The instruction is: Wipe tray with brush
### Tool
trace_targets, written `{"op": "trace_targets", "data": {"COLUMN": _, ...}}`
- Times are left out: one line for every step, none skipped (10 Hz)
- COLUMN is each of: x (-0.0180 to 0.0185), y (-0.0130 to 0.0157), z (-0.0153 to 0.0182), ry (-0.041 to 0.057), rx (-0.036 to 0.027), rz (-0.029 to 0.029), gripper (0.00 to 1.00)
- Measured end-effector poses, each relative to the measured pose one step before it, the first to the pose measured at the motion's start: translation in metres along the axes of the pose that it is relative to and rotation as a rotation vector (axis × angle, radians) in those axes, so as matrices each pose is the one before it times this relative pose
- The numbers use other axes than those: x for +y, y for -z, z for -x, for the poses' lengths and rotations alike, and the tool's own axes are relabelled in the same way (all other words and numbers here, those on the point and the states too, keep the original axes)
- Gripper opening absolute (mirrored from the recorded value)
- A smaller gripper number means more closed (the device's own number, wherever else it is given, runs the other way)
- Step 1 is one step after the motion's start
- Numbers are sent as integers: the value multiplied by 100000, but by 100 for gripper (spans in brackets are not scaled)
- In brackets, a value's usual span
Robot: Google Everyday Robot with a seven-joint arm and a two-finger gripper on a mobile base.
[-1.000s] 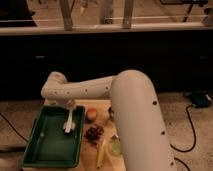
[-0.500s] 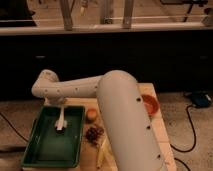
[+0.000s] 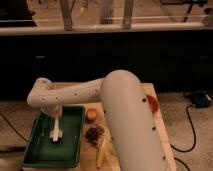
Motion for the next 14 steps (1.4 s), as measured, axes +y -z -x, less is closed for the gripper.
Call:
{"op": "trace_targets", "data": {"x": 913, "y": -173, "z": 554, "ry": -175, "rx": -892, "rz": 634, "gripper": 4}}
{"op": "trace_targets", "data": {"x": 1632, "y": -226, "z": 419, "ry": -1236, "rx": -940, "rz": 1139, "gripper": 4}}
{"op": "trace_targets", "data": {"x": 1191, "y": -164, "z": 179, "ry": -1419, "rx": -439, "rz": 915, "gripper": 4}}
{"op": "trace_targets", "data": {"x": 1317, "y": -127, "z": -65, "ry": -2254, "rx": -167, "rz": 932, "gripper": 4}}
{"op": "trace_targets", "data": {"x": 1613, "y": -208, "z": -556, "ry": -3199, "rx": 200, "rz": 1427, "gripper": 4}}
{"op": "trace_targets", "data": {"x": 1177, "y": -161, "z": -943, "ry": -2605, "rx": 553, "rz": 1671, "gripper": 4}}
{"op": "trace_targets", "data": {"x": 278, "y": -164, "z": -1006, "ry": -1752, "rx": 620, "rz": 452, "gripper": 4}}
{"op": "trace_targets", "data": {"x": -29, "y": -86, "z": -1043, "ry": -805, "rx": 752, "rz": 486, "gripper": 4}}
{"op": "trace_targets", "data": {"x": -715, "y": 5, "z": -1358, "ry": -213, "rx": 735, "rz": -316, "gripper": 4}}
{"op": "trace_targets", "data": {"x": -1010, "y": -15, "z": -721, "ry": 802, "rx": 165, "rz": -795, "gripper": 4}}
{"op": "trace_targets", "data": {"x": -1299, "y": 33, "z": -268, "ry": 1577, "rx": -358, "rz": -960, "gripper": 4}}
{"op": "trace_targets", "data": {"x": -1668, "y": 17, "z": 147, "ry": 2227, "rx": -650, "rz": -1765, "gripper": 4}}
{"op": "trace_targets", "data": {"x": -1082, "y": 17, "z": 243, "ry": 1673, "rx": -834, "rz": -1981, "gripper": 4}}
{"op": "trace_targets", "data": {"x": -245, "y": -27, "z": 28, "ry": 1552, "rx": -323, "rz": -844, "gripper": 4}}
